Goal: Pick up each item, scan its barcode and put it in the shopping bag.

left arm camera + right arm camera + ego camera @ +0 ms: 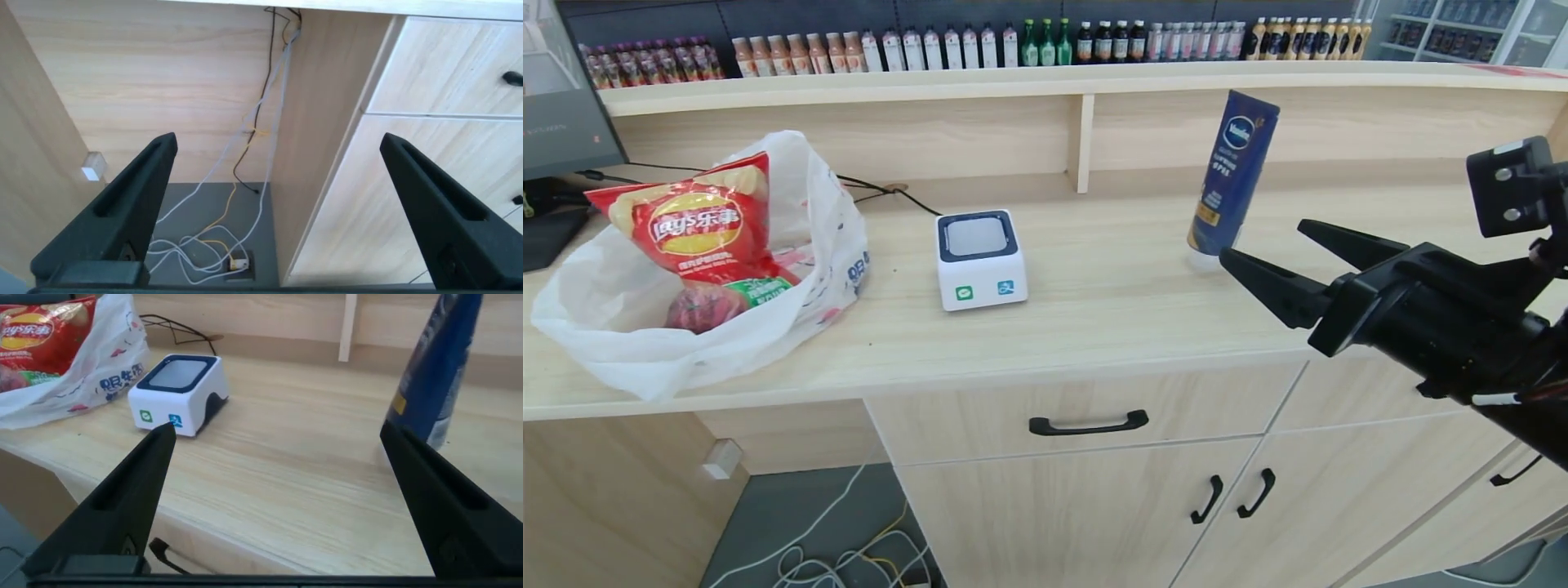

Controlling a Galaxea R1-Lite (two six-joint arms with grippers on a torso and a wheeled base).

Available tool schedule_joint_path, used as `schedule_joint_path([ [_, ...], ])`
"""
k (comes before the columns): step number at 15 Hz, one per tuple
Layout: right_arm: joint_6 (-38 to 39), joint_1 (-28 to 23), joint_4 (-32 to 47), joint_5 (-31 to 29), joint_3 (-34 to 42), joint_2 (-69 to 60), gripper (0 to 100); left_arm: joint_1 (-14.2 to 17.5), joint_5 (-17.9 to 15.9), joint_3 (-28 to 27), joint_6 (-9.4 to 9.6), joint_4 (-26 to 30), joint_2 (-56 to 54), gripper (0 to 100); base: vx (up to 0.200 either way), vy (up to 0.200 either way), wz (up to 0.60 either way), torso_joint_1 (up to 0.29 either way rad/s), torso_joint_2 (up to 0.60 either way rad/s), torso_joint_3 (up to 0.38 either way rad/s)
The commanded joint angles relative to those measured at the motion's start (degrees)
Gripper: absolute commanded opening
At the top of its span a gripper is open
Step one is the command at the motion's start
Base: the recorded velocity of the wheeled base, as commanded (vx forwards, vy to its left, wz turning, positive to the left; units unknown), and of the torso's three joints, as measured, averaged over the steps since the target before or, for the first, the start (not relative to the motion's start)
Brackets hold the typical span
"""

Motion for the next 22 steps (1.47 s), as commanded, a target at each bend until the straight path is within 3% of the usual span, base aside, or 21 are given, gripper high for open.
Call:
schedule_joint_path([
  [1, -0.02, -0.84, -0.02, 0.01, -0.49, 1.10, 100, -0.09, 0.01, 0.00, -0.02, -0.06, -0.02, 100, 0.000, 0.000, 0.00, 0.000, 0.00, 0.000],
  [12, -0.37, -3.74, 0.06, -0.34, -8.22, 8.04, 100, 0.00, 0.01, 0.00, 0.24, -0.06, -0.02, 100, 0.000, 0.000, 0.00, 0.000, 0.00, 0.000],
  [22, -1.86, -4.18, 1.21, -3.76, -23.25, 21.57, 100, 0.00, 0.01, 0.00, 0.24, -0.06, -0.02, 100, 0.000, 0.000, 0.00, 0.000, 0.00, 0.000],
])
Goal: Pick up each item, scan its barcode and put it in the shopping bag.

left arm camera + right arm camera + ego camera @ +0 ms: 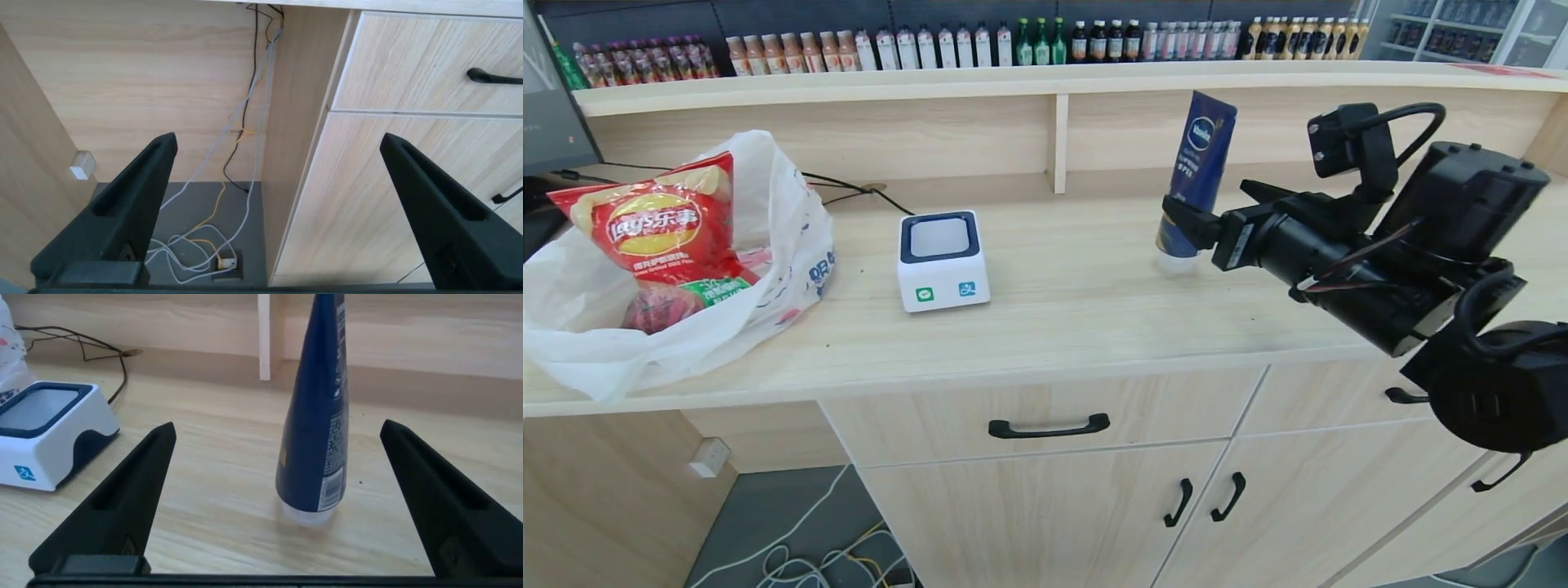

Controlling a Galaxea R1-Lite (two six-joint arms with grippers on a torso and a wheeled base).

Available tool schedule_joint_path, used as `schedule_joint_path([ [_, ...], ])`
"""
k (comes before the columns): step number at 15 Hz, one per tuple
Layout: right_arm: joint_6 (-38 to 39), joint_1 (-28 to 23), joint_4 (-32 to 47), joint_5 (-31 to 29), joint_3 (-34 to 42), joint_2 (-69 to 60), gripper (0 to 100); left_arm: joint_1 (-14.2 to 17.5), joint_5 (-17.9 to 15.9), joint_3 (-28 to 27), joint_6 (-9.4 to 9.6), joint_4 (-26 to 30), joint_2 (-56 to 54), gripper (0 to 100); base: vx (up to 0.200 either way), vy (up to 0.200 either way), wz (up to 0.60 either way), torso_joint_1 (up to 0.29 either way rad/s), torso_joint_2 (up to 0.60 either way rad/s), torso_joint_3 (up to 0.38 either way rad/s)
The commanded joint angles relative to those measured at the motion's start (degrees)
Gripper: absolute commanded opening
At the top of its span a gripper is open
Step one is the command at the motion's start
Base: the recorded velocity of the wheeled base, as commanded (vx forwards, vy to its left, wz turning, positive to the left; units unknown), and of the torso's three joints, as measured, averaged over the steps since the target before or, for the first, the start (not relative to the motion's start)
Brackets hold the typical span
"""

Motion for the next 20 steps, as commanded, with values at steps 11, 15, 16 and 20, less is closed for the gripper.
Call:
schedule_joint_path([
  [11, -1.40, -3.21, 1.10, -3.87, -13.83, 10.84, 100, 0.00, 0.01, 0.00, -0.01, -0.04, -0.02, 100, 0.000, 0.000, 0.00, 0.000, 0.00, 0.000],
  [15, -1.66, -3.47, 1.45, -3.95, -16.56, 12.86, 100, 0.00, 0.01, 0.00, -0.01, -0.04, -0.02, 100, 0.000, 0.000, 0.00, 0.000, 0.00, 0.000],
  [16, -1.93, -3.30, 1.45, -3.95, -16.64, 13.39, 100, 0.00, 0.01, 0.00, -0.01, -0.04, -0.02, 100, 0.000, 0.000, 0.00, 0.000, 0.00, 0.000],
  [20, -2.54, -3.30, 1.37, -3.95, -17.52, 14.27, 100, 0.00, 0.01, 0.00, -0.01, 0.05, -0.02, 100, 0.000, 0.000, 0.00, 0.000, 0.00, 0.000],
])
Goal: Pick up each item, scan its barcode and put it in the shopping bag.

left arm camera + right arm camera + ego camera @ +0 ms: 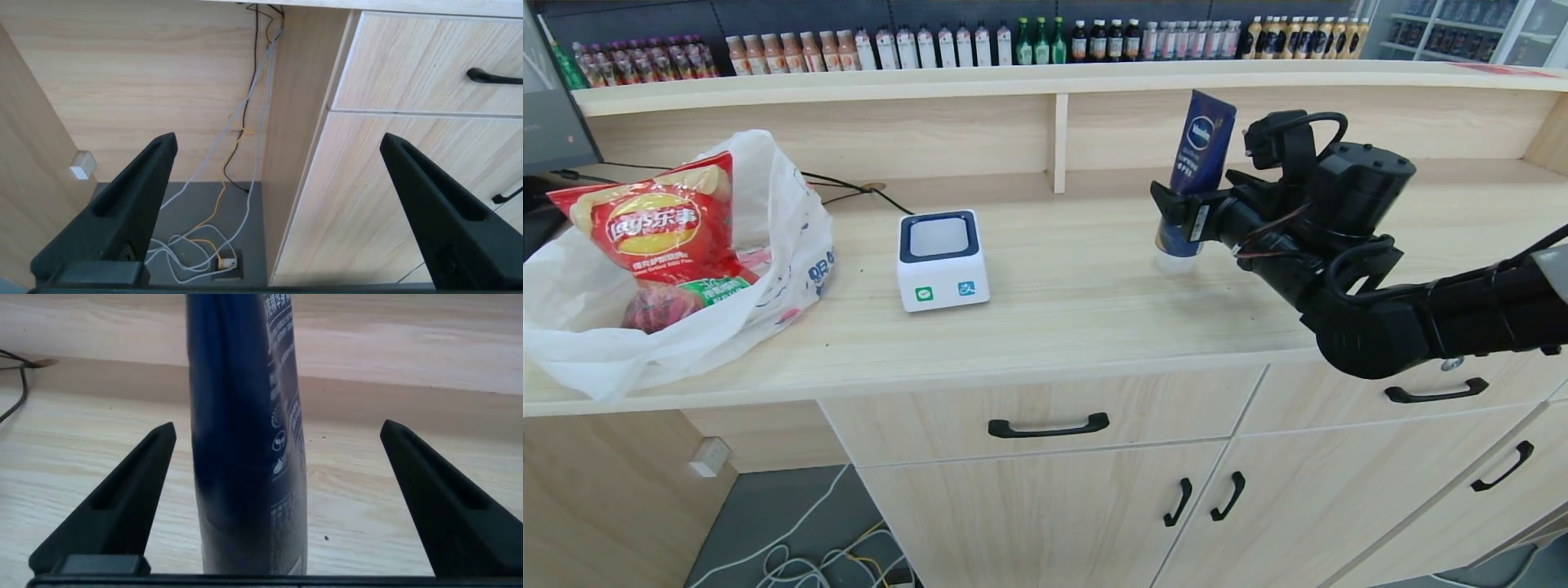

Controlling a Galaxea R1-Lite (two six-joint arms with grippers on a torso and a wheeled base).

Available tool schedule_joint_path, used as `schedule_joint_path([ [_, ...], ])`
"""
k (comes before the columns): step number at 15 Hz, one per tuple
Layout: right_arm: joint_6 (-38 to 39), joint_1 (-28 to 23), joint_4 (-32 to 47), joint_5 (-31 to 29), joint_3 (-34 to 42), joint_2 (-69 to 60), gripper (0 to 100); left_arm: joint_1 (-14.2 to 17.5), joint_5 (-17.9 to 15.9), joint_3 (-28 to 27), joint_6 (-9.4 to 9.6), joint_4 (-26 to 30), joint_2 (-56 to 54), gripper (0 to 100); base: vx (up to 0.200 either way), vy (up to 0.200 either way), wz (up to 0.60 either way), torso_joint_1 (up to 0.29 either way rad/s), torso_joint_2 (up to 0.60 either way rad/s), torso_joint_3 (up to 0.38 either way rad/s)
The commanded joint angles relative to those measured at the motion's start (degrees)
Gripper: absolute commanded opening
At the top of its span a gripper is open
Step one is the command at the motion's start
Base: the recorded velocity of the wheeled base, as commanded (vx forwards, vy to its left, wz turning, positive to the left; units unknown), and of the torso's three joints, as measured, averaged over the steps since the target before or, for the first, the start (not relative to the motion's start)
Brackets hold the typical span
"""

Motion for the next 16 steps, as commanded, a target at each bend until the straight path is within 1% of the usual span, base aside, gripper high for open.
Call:
schedule_joint_path([
  [1, -0.08, -0.05, -0.15, -0.08, -0.14, 0.61, 100, 0.00, 0.01, 0.00, -0.01, -0.06, -0.02, 100, 0.000, 0.000, 0.00, 0.000, 0.00, 0.000],
  [9, 0.01, -0.40, -0.68, -0.08, 0.13, 2.02, 100, 0.00, 0.01, 0.00, -0.01, -0.06, -0.02, 100, 0.000, 0.000, 0.00, 0.000, 0.00, 0.000],
  [10, 0.09, -0.40, -0.94, -0.08, 0.30, 2.10, 0, 0.00, 0.01, 0.00, -0.01, -0.06, -0.02, 100, 0.000, 0.000, 0.00, 0.000, 0.00, 0.000],
  [16, 0.45, -0.66, -1.47, -0.08, 1.09, 1.84, 0, 0.00, 0.01, 0.00, -0.01, -0.06, -0.02, 100, 0.000, 0.000, 0.00, 0.000, 0.00, 0.000],
])
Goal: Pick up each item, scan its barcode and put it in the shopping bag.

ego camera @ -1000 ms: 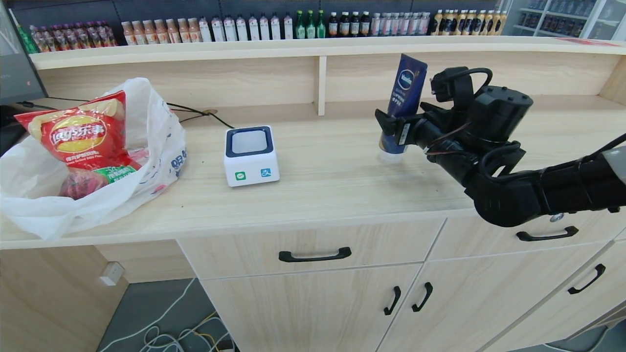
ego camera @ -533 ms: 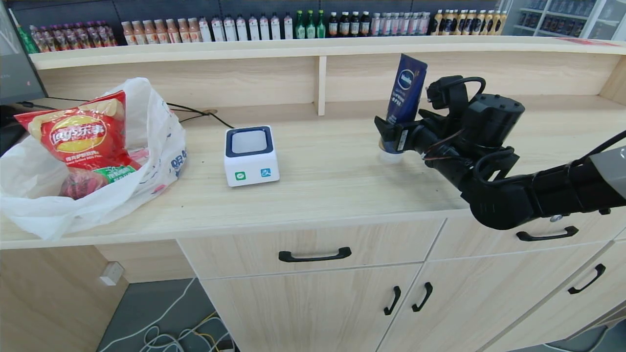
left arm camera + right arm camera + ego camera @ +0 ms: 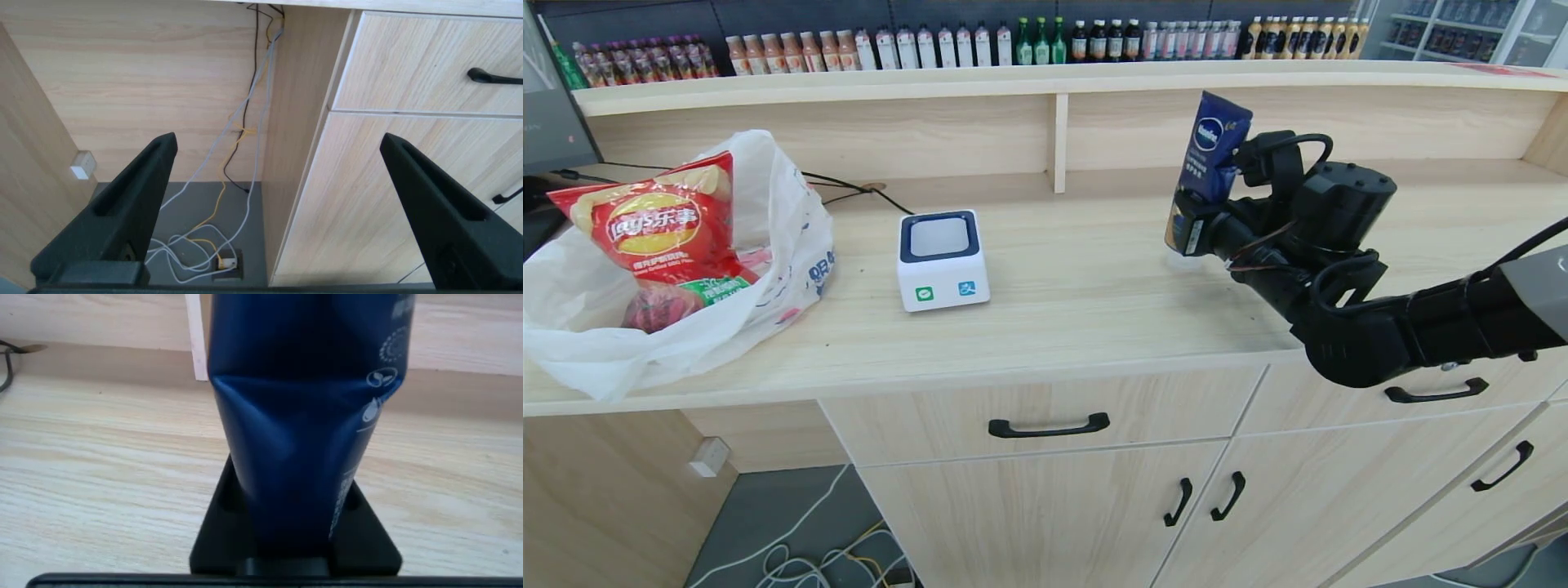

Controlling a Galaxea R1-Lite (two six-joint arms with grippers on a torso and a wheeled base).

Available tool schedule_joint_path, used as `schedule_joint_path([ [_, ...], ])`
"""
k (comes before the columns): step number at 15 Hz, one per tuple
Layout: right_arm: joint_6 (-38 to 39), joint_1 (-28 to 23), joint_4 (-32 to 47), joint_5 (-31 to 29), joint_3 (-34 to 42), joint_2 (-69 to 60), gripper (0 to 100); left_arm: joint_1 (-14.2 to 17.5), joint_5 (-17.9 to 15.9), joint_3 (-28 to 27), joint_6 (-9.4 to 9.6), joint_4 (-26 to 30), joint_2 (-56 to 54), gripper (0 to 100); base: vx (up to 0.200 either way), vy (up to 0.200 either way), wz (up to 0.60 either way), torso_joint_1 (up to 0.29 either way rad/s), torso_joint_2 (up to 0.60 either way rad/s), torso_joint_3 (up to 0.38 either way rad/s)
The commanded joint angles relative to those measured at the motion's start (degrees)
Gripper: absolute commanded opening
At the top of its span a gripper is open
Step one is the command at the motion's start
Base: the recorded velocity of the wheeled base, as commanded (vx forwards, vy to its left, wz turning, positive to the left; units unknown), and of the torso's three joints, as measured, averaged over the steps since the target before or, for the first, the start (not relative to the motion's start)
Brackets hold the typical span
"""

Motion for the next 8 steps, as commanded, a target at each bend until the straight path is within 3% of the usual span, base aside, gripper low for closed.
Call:
schedule_joint_path([
  [1, 0.01, -0.03, 0.01, -0.02, 0.10, -0.31, 0, 0.00, 0.04, 0.00, -0.01, 0.05, -0.02, 100, 0.000, 0.000, 0.00, 0.000, 0.00, 0.000],
  [8, 2.38, 0.32, -1.75, 0.07, 2.39, -4.44, 0, 0.00, 0.04, 0.00, -0.01, -0.04, -0.02, 100, 0.000, 0.000, 0.00, 0.000, 0.00, 0.000],
])
